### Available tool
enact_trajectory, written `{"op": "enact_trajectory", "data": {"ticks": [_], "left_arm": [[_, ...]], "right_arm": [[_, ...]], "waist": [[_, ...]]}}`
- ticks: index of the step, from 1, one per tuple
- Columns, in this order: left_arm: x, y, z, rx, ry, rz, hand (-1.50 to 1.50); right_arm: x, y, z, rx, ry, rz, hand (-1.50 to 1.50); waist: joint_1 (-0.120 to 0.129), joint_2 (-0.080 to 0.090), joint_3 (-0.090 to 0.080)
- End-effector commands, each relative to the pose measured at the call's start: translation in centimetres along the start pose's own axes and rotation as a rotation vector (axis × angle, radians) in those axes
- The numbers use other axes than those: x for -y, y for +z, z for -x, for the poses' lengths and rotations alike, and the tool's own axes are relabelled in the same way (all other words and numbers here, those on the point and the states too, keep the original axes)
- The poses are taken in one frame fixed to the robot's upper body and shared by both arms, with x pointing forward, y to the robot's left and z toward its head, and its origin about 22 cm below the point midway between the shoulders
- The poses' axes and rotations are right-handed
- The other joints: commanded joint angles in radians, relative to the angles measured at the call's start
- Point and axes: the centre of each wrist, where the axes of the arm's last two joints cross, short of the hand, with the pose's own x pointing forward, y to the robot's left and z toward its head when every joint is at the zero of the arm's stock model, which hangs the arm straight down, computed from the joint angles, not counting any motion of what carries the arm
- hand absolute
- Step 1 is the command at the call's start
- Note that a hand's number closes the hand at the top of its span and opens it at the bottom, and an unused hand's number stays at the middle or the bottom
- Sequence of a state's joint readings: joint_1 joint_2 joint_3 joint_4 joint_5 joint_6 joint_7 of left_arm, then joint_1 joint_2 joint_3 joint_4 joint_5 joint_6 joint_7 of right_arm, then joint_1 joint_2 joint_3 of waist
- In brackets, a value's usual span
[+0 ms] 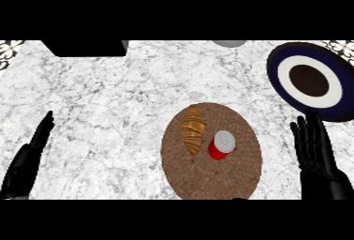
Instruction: Pick the can from the placemat and place it in the plate
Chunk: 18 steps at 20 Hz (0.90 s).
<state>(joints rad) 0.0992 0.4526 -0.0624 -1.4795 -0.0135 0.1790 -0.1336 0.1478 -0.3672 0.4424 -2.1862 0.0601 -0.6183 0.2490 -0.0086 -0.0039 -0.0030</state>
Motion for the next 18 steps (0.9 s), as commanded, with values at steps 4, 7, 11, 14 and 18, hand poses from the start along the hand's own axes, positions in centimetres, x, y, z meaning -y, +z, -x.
{"op": "enact_trajectory", "data": {"ticks": [4,7,11,14,18], "left_arm": [[0.0,-1.3,-0.1,0.008,0.001,-0.02,0.0],[0.6,0.1,-0.7,0.025,-0.002,0.005,0.0],[-0.4,0.5,-0.2,0.003,0.015,0.03,0.0],[0.6,-0.7,-0.4,0.015,0.0,0.006,0.0],[-0.5,-0.5,-0.5,0.015,0.001,0.0,0.0]], "right_arm": [[1.3,-0.6,-3.2,-0.189,0.244,-0.124,-1.5],[2.4,-2.4,-4.3,-0.27,0.305,-0.149,-1.5],[0.8,-3.8,-4.3,-0.351,0.359,-0.257,-1.5],[1.0,-5.5,-4.4,-0.412,0.402,-0.321,-1.5],[0.6,-7.5,-3.1,-0.47,0.482,-0.41,-1.5]], "waist": [[0.008,0.005,-0.001],[0.017,0.003,0.002],[0.023,0.004,0.002],[0.016,0.005,0.002],[0.019,0.005,0.003]]}}
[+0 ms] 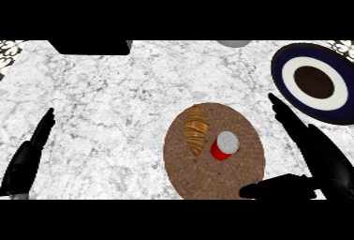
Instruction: Pick the can from the placemat and place it in the plate
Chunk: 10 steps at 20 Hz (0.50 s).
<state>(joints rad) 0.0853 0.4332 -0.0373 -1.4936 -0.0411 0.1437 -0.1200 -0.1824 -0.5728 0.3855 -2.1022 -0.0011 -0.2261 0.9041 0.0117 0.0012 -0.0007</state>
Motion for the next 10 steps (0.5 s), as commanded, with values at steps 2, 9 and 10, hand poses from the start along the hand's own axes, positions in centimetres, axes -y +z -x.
{"op": "enact_trajectory", "data": {"ticks": [2,9,10], "left_arm": [[1.2,0.2,1.1,-0.012,0.004,0.008,0.0],[-1.1,-0.3,-0.3,-0.017,0.0,-0.006,0.0],[-1.4,-0.4,0.5,-0.004,0.01,-0.006,0.0]], "right_arm": [[-1.2,-2.7,0.4,-0.08,0.149,-0.111,-1.5],[-2.4,-4.7,2.7,-0.092,0.197,-0.203,-1.5],[-1.8,-5.2,1.2,-0.088,0.178,-0.199,-1.5]], "waist": [[0.001,0.001,0.0],[-0.008,-0.001,0.001],[-0.008,-0.001,0.001]]}}
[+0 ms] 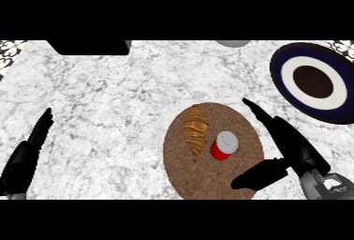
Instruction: Pick the can from the placemat and place it in the plate
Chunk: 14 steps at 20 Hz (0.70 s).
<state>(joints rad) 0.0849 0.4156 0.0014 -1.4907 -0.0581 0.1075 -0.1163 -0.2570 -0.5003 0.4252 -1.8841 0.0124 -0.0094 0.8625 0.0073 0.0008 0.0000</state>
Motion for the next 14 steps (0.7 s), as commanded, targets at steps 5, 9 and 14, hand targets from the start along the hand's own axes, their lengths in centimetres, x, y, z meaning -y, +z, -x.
{"op": "enact_trajectory", "data": {"ticks": [5,9,14], "left_arm": [[-0.7,2.0,0.2,-0.004,0.002,-0.002,0.0],[0.4,1.0,1.4,-0.001,0.002,0.002,0.0],[0.5,-0.1,0.7,0.013,0.009,0.004,0.0]], "right_arm": [[-0.8,-2.0,1.3,0.0,0.025,-0.088,-1.5],[-2.4,-2.1,1.1,-0.004,0.021,-0.127,-1.5],[-3.0,-5.1,1.7,-0.04,0.061,-0.151,-1.5]], "waist": [[-0.002,-0.002,0.0],[-0.006,-0.001,0.0],[-0.004,0.0,0.0]]}}
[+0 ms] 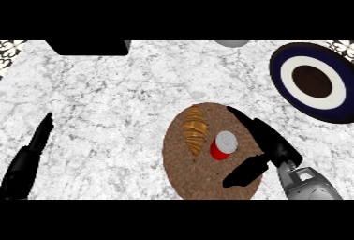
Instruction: Pick the can from the placemat and place it in the plate
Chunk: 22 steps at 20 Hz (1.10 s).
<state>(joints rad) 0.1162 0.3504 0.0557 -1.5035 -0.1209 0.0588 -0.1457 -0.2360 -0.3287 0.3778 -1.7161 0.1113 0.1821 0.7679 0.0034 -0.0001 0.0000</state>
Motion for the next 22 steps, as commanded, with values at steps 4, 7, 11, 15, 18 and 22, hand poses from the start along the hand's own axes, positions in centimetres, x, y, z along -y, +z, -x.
{"op": "enact_trajectory", "data": {"ticks": [4,7,11,15,18,22], "left_arm": [[-0.6,-0.5,-0.4,0.001,-0.005,0.004,0.0],[0.3,-2.0,0.8,-0.004,-0.004,0.0,0.0],[0.8,0.1,-1.0,-0.001,0.003,-0.004,0.0],[-0.1,-0.3,-0.4,-0.008,-0.005,-0.01,0.0],[-1.3,-1.8,-1.1,-0.003,0.011,-0.002,0.0],[-0.6,-0.4,0.9,-0.012,0.004,-0.003,0.0]], "right_arm": [[-1.7,-0.8,1.4,-0.012,-0.01,-0.016,-1.5],[-1.8,-2.3,-0.1,-0.015,0.004,-0.024,-1.5],[-3.2,-2.7,2.4,0.034,-0.031,-0.025,1.5],[-2.4,-3.9,2.2,0.088,-0.05,0.008,1.5],[-2.4,-3.5,1.8,0.083,-0.021,0.011,1.5],[-3.6,-3.4,3.7,0.092,-0.003,0.054,1.5]], "waist": [[-0.002,0.0,0.0],[-0.002,0.0,0.0],[0.0,0.0,0.0],[0.0,0.0,0.0],[-0.002,0.0,0.0],[-0.002,0.0,0.0]]}}
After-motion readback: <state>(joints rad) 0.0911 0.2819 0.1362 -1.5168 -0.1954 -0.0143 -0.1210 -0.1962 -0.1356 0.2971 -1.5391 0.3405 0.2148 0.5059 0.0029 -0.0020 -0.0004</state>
